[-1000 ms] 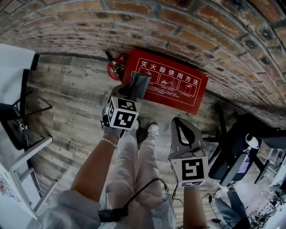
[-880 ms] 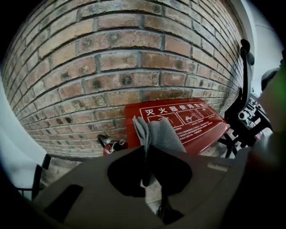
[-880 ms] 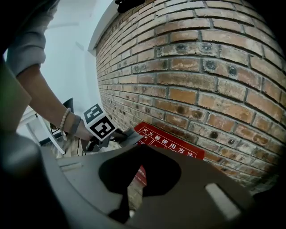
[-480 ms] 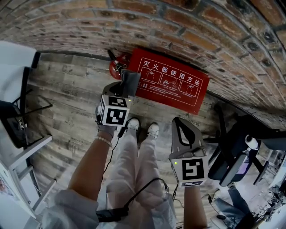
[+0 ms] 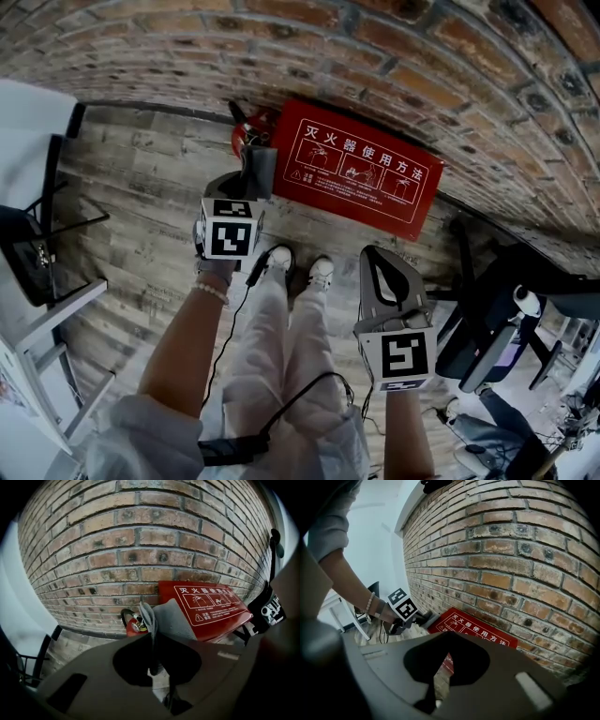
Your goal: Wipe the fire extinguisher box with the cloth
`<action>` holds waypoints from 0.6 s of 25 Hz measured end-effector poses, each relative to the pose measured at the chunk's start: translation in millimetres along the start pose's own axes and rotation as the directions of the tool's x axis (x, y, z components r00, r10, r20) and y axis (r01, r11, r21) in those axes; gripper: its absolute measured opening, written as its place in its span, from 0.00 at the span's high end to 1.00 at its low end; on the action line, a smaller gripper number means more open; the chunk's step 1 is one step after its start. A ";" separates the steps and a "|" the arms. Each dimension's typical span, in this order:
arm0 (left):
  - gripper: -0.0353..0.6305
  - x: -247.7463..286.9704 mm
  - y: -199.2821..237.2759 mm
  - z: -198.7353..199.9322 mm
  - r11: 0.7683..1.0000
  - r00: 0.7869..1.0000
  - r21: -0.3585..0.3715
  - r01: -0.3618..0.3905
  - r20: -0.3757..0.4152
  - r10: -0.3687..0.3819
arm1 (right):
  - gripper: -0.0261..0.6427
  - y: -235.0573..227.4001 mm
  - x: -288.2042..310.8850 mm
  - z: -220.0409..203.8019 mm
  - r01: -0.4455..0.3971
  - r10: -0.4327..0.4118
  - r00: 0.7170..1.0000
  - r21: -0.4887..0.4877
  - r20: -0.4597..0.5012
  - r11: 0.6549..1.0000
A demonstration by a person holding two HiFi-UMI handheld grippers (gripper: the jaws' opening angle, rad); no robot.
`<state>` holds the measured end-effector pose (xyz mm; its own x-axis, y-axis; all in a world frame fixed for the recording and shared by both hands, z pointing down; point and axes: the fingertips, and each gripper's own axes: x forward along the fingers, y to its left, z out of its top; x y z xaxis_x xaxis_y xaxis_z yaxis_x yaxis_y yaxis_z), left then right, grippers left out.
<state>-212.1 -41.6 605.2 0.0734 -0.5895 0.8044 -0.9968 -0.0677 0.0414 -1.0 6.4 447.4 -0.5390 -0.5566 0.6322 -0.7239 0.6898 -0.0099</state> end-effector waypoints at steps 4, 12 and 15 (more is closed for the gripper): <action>0.93 -6.5 0.6 6.3 1.000 0.999 -0.023 0.012 0.035 -0.011 | 0.94 -0.9 -1.3 0.9 0.001 -0.001 1.000 -0.003 -0.004 1.000; 0.93 -54.6 -13.3 46.6 0.993 0.991 0.112 0.034 0.127 -0.048 | 0.94 -11.3 -18.8 25.2 0.023 -0.023 1.000 -0.010 0.021 1.000; 0.93 -84.4 -22.5 68.8 0.990 0.982 0.128 0.061 0.172 -0.082 | 0.94 -20.2 -33.5 41.7 0.047 -0.047 0.998 0.000 0.039 0.999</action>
<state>-193.8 -45.7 495.6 0.1593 -0.7117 0.6842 -0.9785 -0.2056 0.0140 13.8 -8.2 394.1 -0.5207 -0.6062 0.6012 -0.7487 0.6626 0.0196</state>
